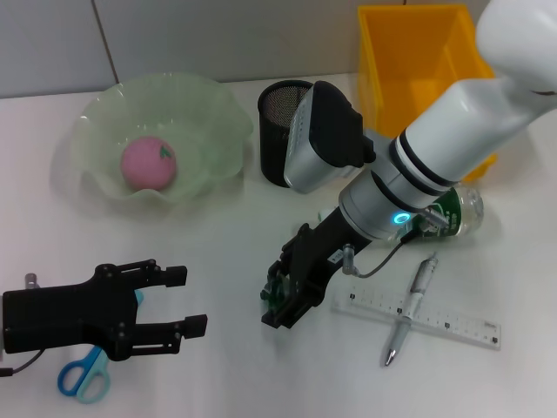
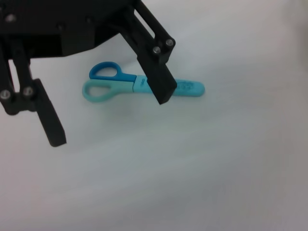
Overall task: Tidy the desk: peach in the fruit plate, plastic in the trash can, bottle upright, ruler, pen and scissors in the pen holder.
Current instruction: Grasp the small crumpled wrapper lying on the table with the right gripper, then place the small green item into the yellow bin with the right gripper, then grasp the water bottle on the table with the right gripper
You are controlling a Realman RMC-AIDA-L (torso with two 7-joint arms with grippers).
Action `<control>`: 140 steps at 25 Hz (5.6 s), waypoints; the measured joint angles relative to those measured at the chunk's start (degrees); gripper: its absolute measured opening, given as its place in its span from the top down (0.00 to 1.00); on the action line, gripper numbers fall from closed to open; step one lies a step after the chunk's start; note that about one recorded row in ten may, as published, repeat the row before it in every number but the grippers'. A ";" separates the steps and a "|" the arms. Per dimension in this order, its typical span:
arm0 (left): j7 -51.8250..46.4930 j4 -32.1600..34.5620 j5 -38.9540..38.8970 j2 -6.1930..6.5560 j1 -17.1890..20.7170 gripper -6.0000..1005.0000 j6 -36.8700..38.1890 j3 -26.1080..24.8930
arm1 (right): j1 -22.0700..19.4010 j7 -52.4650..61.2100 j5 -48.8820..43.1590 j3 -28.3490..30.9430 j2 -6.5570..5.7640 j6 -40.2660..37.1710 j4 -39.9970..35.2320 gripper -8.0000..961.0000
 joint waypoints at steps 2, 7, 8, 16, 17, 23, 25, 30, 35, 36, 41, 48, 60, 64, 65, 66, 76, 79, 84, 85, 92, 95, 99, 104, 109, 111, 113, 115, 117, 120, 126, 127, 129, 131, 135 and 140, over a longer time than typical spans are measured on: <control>0.06 0.00 0.00 0.01 0.06 0.20 0.02 0.00 | -0.02 -0.02 0.01 -0.14 0.00 0.14 0.02 0.19; 0.08 0.00 0.00 0.02 0.10 0.20 0.03 0.00 | -0.07 -0.04 0.11 -1.41 0.01 1.30 0.27 0.19; 0.08 0.00 0.00 0.01 0.11 0.20 0.03 0.00 | -0.09 -0.04 0.13 -1.49 0.02 1.36 0.33 0.20; 0.28 0.00 0.00 -0.14 0.14 0.20 -0.06 0.00 | -0.46 -0.04 0.54 -1.78 0.07 2.67 0.92 0.27; 0.29 0.00 0.00 -0.15 0.15 0.20 -0.08 0.00 | -0.59 -0.04 0.78 -1.85 0.07 2.75 0.79 0.33; 0.31 0.00 0.00 -0.16 0.14 0.20 -0.21 0.00 | -1.23 -0.03 1.45 -1.80 -0.07 2.38 -0.85 0.65; 0.31 0.01 -0.01 -0.17 0.11 0.20 -0.22 0.00 | -1.51 0.05 1.46 -1.54 -0.23 1.82 -1.84 0.70; 0.05 0.01 -0.11 -0.13 -0.06 0.20 -0.19 0.00 | -1.68 0.29 1.55 0.11 -0.40 -0.49 -2.93 0.74; -0.19 0.00 -0.34 -0.03 -0.30 0.20 0.02 0.00 | -4.03 0.34 1.55 4.45 -0.53 -3.37 -6.86 0.78; -0.23 0.01 -0.36 -0.02 -0.35 0.20 0.07 0.00 | -4.03 0.34 1.55 4.45 -0.53 -3.37 -6.86 0.79; -0.25 0.01 -0.36 0.01 -0.37 0.20 0.17 0.00 | -8.51 0.36 1.97 13.60 -0.62 -7.43 -13.73 0.83; -0.11 0.05 -0.36 0.02 -0.47 0.20 0.37 0.01 | -15.96 -2.63 10.92 25.35 -0.77 -10.58 -21.10 0.90; 0.31 0.22 -0.32 -0.22 -0.69 0.20 0.95 0.01 | -22.71 -23.01 39.78 44.03 -1.14 -3.83 -6.30 0.91; 0.31 0.34 -0.31 -0.36 -0.88 0.20 1.20 0.00 | -22.77 -28.69 40.34 44.53 -0.71 4.34 -3.67 0.91; 0.31 0.34 -0.31 -0.36 -0.88 0.20 1.20 0.00 | -22.77 -28.69 40.34 44.53 -0.71 4.34 -3.67 0.91; 0.31 0.34 -0.31 -0.38 -0.93 0.20 1.23 0.00 | -22.58 -29.66 40.43 44.49 -0.68 5.89 -2.87 0.91; -0.14 0.29 -0.10 -0.29 -1.00 0.20 1.79 0.00 | -18.81 -33.56 40.17 41.46 -0.90 19.60 2.96 0.88; -0.15 0.17 -0.18 -0.23 -1.00 0.20 1.79 0.00 | -18.33 -33.61 40.15 39.95 -0.92 21.45 2.97 0.83; -0.16 0.20 -0.29 -0.28 -0.92 0.20 1.79 0.00 | -18.13 -33.60 40.21 39.86 -0.88 22.29 3.00 0.71; -0.16 0.15 -0.29 -0.29 -0.92 0.20 1.79 0.00 | -18.12 -33.59 40.37 39.90 -0.88 22.40 2.96 0.68; -0.19 0.10 -0.33 -0.26 -0.90 0.20 1.78 0.00 | -18.09 -33.72 40.47 39.93 -0.87 22.69 2.88 0.44; -0.20 0.09 -0.34 -0.25 -0.92 0.20 1.78 0.00 | -18.07 -33.74 40.49 39.93 -0.80 22.75 2.83 0.32; -0.27 0.09 -0.36 -0.25 -0.96 0.20 1.78 0.00 | -18.06 -33.76 40.52 39.93 -0.79 22.78 2.70 0.22; -0.30 0.18 -0.36 -0.27 -0.99 0.20 1.82 0.00 | -18.12 -33.77 40.73 40.13 -0.79 22.40 2.52 0.20; -0.26 0.26 -0.36 -0.40 -1.11 0.20 1.89 0.00 | -18.73 -33.20 41.00 40.46 -0.74 17.95 1.69 0.20; -0.19 0.16 -0.36 -0.44 -1.17 0.20 1.92 0.00 | -19.28 -31.98 40.95 40.22 -0.81 14.94 0.50 0.21; -0.17 0.13 -0.36 -0.46 -1.19 0.20 1.93 0.00 | -19.98 -29.00 39.70 39.79 -1.11 10.93 -1.38 0.21; -0.28 0.11 -0.41 -0.51 -1.19 0.20 1.95 0.00 | -20.29 -25.33 37.01 39.31 -1.72 7.23 -3.29 0.21; -0.29 0.12 -0.41 -0.51 -1.19 0.20 1.96 0.00 | -20.36 -20.10 32.29 37.89 -3.03 2.37 -5.89 0.21; -0.35 0.22 -0.43 -0.52 -1.18 0.20 2.04 0.00 | -20.21 -12.76 25.34 36.16 -4.49 -3.59 -10.71 0.21; -0.42 0.22 -0.46 -0.52 -1.16 0.20 2.29 -0.64 | -20.05 -3.44 11.16 36.49 -4.66 -12.38 -21.50 0.21; -0.44 0.22 -0.48 -0.52 -1.16 0.20 2.47 -0.84 | -19.68 -2.62 8.84 36.55 -4.75 -13.56 -22.49 0.21; -0.48 0.16 -0.50 -0.52 -1.15 0.20 2.78 -1.40 | -18.77 -1.57 4.42 36.68 -4.91 -15.75 -23.88 0.21; -0.49 0.13 -0.51 -0.52 -1.12 0.20 2.98 -1.92 | -17.70 -1.30 0.32 36.76 -5.18 -17.38 -24.39 0.21; -0.49 0.10 -0.53 -0.52 -1.00 0.20 3.05 -2.76 | -15.61 -1.22 -5.77 36.39 -5.68 -19.43 -24.46 0.21; -0.49 0.09 -0.54 -0.57 -0.97 0.20 3.04 -2.81 | -13.30 -1.90 -11.19 35.21 -5.78 -20.43 -24.45 0.21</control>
